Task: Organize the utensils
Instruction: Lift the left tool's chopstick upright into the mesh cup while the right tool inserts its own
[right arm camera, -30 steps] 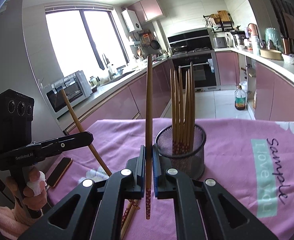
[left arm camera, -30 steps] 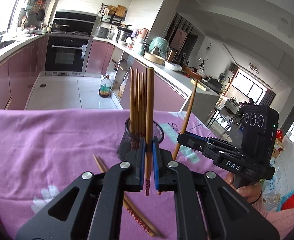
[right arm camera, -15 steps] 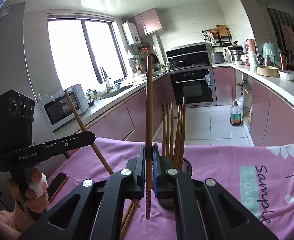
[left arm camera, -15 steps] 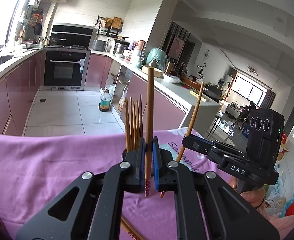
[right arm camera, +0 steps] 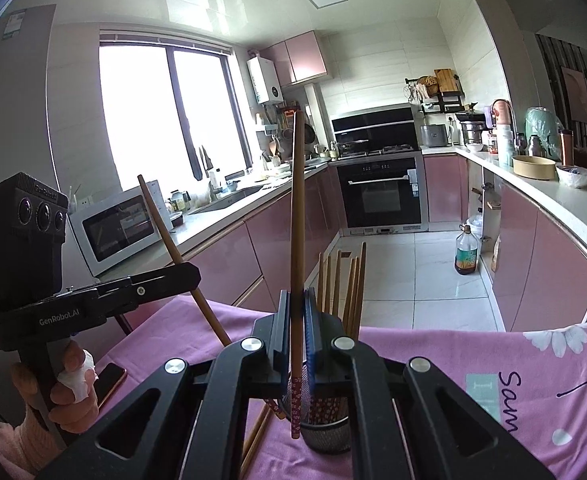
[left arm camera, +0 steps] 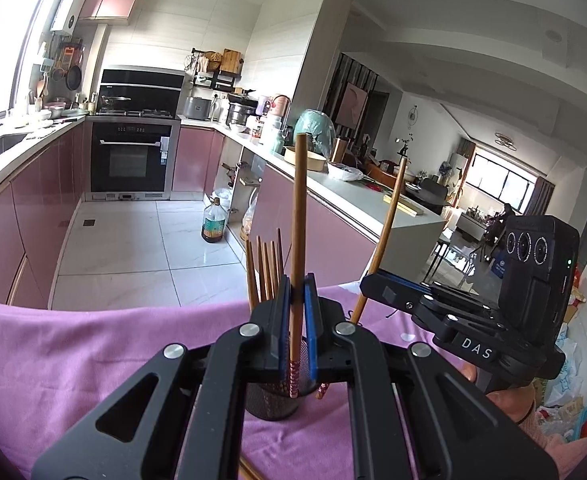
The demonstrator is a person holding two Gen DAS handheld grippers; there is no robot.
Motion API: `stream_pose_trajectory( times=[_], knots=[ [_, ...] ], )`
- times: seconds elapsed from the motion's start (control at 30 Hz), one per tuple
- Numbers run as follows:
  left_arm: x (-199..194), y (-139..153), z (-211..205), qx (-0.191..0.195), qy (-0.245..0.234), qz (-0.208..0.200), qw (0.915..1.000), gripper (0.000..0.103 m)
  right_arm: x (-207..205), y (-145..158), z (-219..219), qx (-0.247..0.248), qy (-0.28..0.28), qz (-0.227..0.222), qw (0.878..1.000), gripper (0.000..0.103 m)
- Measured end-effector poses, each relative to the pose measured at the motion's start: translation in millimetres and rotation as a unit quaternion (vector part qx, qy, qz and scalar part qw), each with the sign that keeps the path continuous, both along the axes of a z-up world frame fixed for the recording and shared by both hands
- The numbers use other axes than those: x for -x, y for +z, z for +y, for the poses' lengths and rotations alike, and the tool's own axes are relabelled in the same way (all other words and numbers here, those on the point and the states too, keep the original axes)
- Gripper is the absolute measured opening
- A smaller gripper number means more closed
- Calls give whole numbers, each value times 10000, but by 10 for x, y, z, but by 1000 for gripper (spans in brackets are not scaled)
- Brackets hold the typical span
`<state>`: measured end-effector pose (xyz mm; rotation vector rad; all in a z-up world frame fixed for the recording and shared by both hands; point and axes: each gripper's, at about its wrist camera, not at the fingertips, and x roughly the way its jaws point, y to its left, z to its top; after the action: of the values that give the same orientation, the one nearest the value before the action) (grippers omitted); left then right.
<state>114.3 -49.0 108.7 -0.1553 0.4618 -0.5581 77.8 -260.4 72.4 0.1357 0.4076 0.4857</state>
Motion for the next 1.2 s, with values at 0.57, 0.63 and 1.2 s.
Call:
stream_pose_trajectory(
  times=[0.57,0.63,1.2],
  knots=[
    [-88,-147,-189,-306,56,204,9993,7,-194,-162,56,64,-238,215,9995,5],
    [-108,-156,-195,-346,70,225,9991,7,-211,-187,68,98,-264,243,9993,5],
    [-82,-265,-269,-738,37,454,9962,7,-326,-377,187,289,-252,515,9979,5]
  ],
)
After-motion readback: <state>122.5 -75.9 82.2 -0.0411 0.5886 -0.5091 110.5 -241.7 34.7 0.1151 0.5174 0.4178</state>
